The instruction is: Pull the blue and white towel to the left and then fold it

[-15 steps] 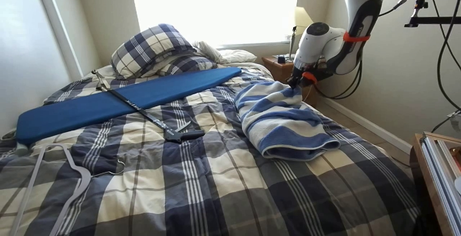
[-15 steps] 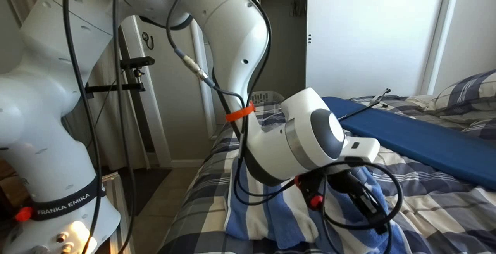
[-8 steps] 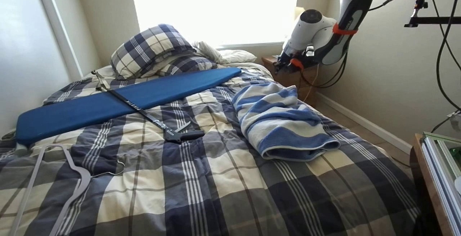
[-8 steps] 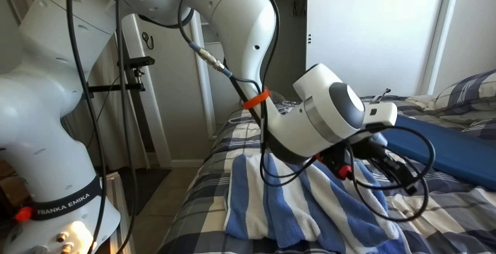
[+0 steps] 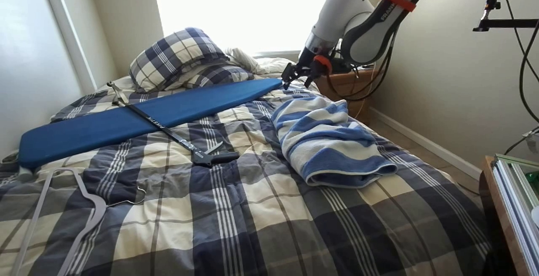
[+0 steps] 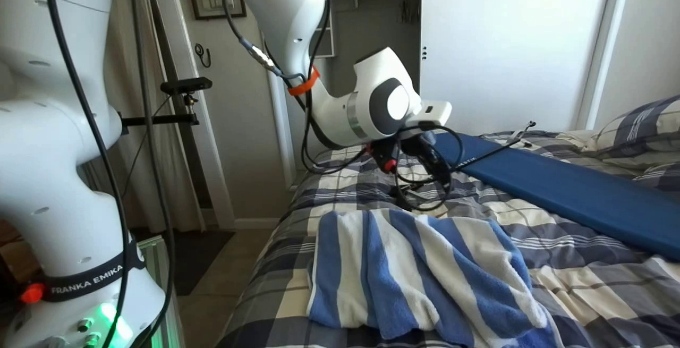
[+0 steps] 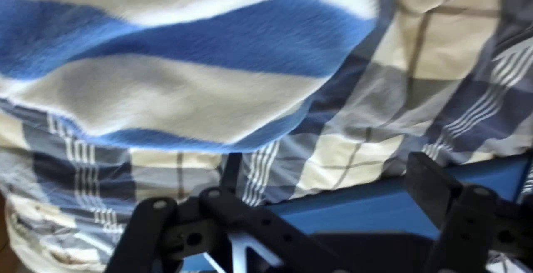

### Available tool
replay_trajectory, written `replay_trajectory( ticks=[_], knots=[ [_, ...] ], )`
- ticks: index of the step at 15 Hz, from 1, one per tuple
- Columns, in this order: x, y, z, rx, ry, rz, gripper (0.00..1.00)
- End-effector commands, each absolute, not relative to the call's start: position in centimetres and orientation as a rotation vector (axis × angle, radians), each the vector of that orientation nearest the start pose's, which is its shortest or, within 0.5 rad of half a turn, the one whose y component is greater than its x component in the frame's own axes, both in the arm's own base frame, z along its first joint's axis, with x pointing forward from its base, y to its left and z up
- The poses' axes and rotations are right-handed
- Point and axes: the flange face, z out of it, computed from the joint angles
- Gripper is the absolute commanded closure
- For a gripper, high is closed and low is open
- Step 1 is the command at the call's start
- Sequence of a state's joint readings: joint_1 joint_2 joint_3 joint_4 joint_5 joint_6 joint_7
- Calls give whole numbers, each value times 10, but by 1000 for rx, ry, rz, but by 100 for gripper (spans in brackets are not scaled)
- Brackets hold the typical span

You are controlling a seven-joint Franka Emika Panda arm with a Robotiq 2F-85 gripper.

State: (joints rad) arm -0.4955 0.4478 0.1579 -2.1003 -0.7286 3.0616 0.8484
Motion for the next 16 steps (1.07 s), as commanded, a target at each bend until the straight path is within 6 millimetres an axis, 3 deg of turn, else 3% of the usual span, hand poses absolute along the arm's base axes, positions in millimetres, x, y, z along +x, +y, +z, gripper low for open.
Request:
replay_trajectory(
  ticks=[1,3,5,7,10,12,13,16],
  knots=[
    [568,-86,275,-2983,678,-602,0],
    [565,-63,310,-3054,588,-489,0],
    [563,-55,345,-3108,512,-425,0],
    [555,-63,401,-3156,501,-476,0],
    [533,-76,449,-3277,369,-483,0],
    [518,-71,469,-3305,176,-460,0],
    [538,-78,456,-3293,313,-492,0],
    [525,-71,473,-3318,211,-489,0]
  ],
)
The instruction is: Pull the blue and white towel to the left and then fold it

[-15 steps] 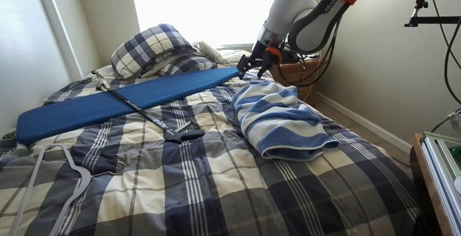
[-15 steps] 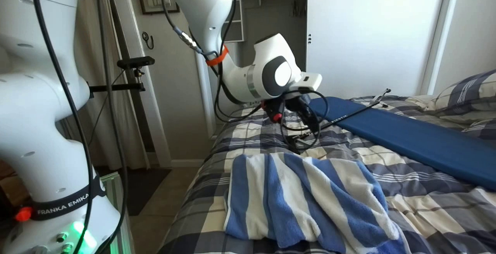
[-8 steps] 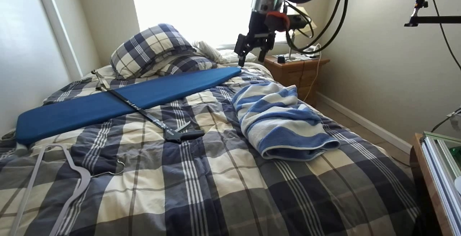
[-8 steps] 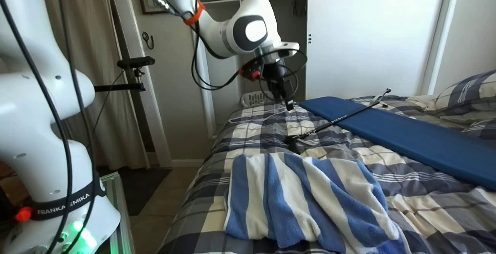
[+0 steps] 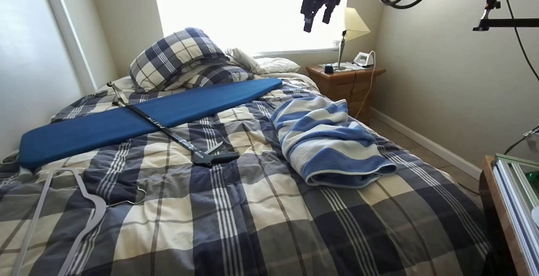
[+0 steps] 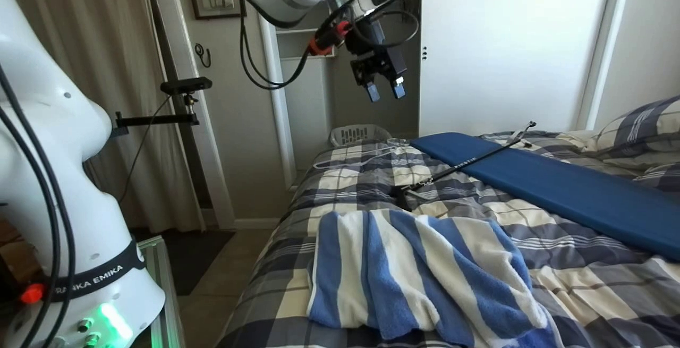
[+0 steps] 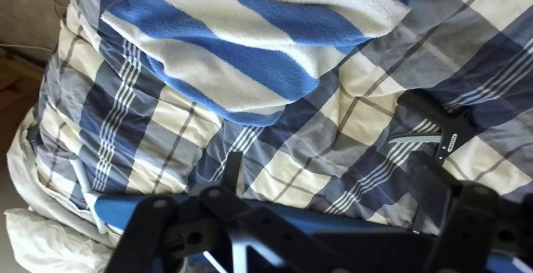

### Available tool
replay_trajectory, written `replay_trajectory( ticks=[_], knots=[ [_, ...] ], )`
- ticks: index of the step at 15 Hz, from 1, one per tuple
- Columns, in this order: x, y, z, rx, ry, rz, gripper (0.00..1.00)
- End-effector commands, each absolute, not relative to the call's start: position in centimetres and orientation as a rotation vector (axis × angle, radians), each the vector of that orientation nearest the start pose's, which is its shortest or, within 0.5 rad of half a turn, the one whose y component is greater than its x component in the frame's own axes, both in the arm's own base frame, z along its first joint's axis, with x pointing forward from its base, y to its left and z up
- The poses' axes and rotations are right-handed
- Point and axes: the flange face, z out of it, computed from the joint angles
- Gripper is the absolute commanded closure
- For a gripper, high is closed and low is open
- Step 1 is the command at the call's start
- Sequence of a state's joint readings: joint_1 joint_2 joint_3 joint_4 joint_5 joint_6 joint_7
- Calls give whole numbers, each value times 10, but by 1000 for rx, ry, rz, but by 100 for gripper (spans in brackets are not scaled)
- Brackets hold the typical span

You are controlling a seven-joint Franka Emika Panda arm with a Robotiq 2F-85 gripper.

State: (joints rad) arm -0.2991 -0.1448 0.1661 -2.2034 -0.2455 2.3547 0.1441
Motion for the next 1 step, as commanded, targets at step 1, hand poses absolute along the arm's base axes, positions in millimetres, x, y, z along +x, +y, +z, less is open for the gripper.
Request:
replay_trajectory(
  ticks=[1],
  knots=[
    [525,-71,472,-3319,203,-485,0]
  ],
)
